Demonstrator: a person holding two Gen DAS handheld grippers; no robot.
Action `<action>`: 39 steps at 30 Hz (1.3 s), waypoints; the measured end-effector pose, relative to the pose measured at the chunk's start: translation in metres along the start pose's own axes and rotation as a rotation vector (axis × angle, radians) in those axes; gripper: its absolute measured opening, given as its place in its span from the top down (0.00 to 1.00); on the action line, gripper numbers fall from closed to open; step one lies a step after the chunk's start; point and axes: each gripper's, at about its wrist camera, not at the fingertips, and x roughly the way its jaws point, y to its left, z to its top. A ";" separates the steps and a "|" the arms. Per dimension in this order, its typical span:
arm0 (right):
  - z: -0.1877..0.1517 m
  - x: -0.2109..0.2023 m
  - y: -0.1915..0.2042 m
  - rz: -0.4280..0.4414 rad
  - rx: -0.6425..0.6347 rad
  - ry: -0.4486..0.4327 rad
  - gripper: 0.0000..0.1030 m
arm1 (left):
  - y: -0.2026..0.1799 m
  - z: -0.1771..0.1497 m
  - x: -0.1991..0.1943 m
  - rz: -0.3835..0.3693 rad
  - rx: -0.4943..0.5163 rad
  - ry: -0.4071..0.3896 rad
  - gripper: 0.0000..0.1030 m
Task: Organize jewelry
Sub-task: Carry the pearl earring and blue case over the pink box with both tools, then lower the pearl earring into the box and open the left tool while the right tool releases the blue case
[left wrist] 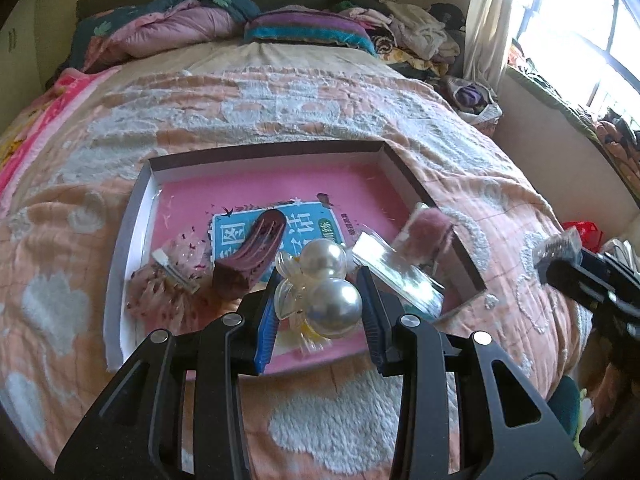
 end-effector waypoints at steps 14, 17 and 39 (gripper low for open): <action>-0.006 0.071 0.004 0.013 -0.026 0.139 0.57 | 0.008 0.013 0.030 0.009 0.010 0.035 0.72; -0.010 0.076 0.003 0.016 -0.014 0.155 0.57 | 0.009 0.012 0.033 0.010 0.010 0.043 0.72; -0.022 -0.010 0.003 -0.008 0.011 0.028 0.12 | -0.012 0.014 -0.004 0.021 0.029 -0.015 0.34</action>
